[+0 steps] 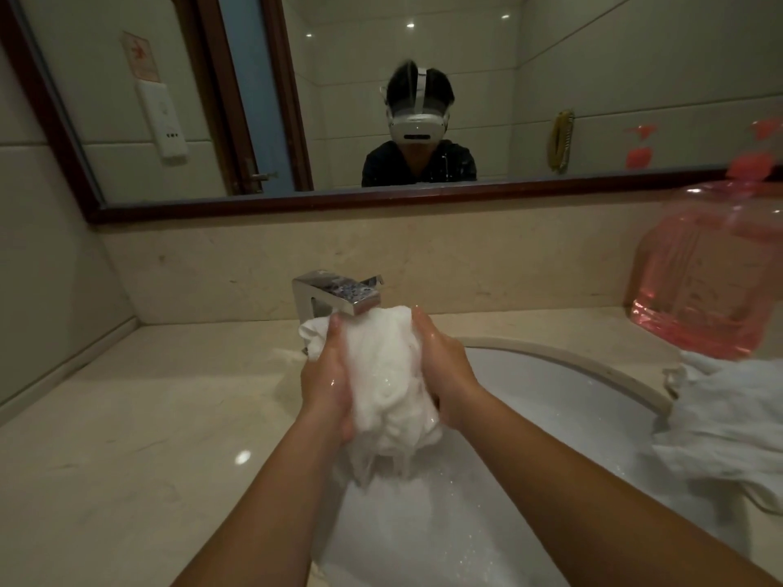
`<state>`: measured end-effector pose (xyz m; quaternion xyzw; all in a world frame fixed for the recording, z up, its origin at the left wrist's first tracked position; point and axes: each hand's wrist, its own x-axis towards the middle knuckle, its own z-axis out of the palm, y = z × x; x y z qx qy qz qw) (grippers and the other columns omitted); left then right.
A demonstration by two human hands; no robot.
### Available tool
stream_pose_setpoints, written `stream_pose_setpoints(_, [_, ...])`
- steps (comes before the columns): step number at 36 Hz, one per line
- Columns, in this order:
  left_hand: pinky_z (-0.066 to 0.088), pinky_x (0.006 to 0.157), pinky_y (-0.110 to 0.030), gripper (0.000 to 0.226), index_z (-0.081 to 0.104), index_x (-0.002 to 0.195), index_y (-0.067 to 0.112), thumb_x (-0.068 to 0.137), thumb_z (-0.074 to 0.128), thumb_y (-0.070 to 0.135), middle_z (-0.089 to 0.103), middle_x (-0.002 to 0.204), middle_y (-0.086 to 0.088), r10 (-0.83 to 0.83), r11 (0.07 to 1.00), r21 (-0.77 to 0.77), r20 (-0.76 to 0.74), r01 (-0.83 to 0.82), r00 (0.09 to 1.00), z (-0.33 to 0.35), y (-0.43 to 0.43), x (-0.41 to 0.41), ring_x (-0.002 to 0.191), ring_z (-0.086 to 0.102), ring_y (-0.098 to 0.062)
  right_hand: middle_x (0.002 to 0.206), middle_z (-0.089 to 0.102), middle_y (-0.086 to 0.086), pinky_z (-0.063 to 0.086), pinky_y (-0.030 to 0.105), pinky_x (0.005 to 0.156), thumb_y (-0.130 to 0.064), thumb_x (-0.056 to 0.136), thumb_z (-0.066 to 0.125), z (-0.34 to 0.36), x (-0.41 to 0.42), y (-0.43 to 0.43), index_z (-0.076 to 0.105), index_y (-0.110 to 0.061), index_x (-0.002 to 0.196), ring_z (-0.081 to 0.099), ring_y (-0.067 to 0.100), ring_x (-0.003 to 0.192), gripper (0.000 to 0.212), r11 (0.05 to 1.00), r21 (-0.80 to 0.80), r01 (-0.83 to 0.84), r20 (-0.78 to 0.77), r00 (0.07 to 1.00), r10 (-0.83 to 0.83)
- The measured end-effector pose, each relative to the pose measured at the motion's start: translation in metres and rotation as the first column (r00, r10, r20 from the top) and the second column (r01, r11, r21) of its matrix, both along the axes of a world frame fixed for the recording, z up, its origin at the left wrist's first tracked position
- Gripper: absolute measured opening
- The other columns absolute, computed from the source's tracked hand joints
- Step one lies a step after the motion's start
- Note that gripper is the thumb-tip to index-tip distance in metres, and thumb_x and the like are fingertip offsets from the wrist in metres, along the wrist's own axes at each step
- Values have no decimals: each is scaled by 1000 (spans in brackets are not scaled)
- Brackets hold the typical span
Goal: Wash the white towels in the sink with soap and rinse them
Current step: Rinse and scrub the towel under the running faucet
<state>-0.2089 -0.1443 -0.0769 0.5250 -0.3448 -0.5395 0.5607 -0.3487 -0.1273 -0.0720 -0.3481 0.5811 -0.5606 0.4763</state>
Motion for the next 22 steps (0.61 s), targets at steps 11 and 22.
stream_pose_setpoints(11, [58,74,-33,58,71,106,15,92,63,71,76,98,-8,9,1000,10,61,-10,998,13,24,-9,90,73,-25,111,81,4,60,42,100,-84,74,71,-10,10,13,75,-18,123,77,22,104,82,966,29,-257,-3,966,257])
stream_pose_setpoints(22, [58,103,-52,96,71,128,15,79,47,93,79,114,-10,26,1000,-10,-58,-26,998,12,23,-4,106,74,-34,139,38,11,45,39,102,-74,101,42,-1,12,8,49,-29,143,53,38,126,62,998,-56,19,-439,897,-42])
